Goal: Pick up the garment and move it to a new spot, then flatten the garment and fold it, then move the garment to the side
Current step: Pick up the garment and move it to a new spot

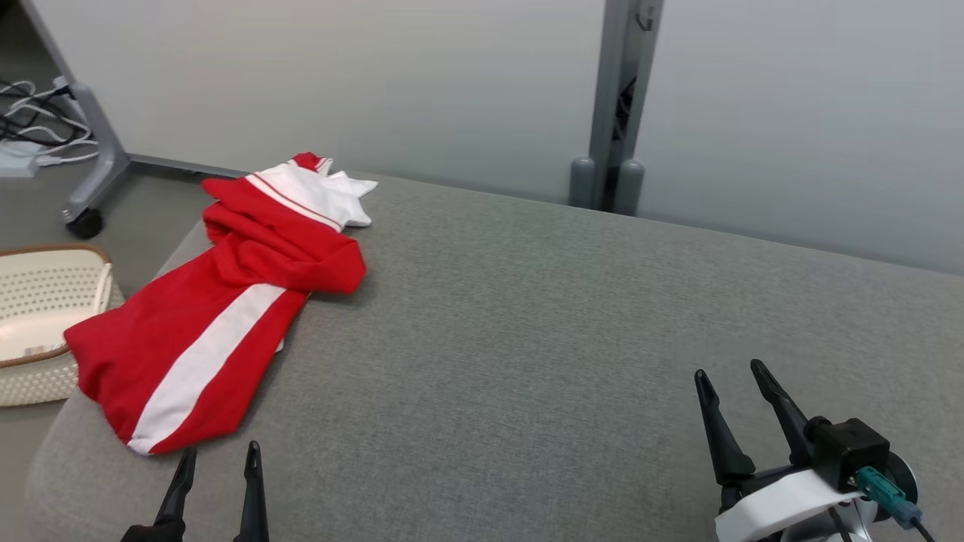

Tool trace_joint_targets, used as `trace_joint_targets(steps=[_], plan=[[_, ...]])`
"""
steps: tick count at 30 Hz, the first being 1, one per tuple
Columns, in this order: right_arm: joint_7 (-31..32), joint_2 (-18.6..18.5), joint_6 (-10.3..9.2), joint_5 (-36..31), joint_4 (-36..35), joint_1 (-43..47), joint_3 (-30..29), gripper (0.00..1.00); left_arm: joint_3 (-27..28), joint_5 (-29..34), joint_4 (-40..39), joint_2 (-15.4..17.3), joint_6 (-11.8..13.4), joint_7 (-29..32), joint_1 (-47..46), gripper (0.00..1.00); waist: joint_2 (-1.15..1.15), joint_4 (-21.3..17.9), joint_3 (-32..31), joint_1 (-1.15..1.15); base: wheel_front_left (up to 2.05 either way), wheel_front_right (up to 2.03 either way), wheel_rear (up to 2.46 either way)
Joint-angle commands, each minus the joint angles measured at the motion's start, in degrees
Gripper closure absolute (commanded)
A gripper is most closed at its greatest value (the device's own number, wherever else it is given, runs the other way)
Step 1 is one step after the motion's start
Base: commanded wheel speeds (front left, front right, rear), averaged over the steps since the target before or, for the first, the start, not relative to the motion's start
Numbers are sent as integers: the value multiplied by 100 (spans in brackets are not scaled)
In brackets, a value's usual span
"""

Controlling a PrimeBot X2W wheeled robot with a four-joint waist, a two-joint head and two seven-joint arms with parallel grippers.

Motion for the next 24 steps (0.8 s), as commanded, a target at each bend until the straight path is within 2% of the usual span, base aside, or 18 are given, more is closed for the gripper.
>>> trace_joint_targets(steps=[1,6,10,20,24], plan=[[-31,-35,10,46,-17,37,9,0,-3,8,12,37,20,-11,73,0,0,542,-39,0,0,0,0],[-31,-34,10,136,-11,-2,79,0,-21,10,-20,74,40,3,108,0,0,969,-55,0,0,0,0],[-31,-38,6,179,6,-11,116,0,-38,-26,-48,103,33,26,139,0,0,1131,-62,0,0,0,0],[-31,-38,6,122,32,-82,141,0,-7,-113,-71,129,83,72,114,0,0,1001,78,0,0,0,0],[-31,-37,6,42,15,-104,77,0,90,-163,-135,382,-19,239,-183,0,0,872,180,0,0,0,0]])
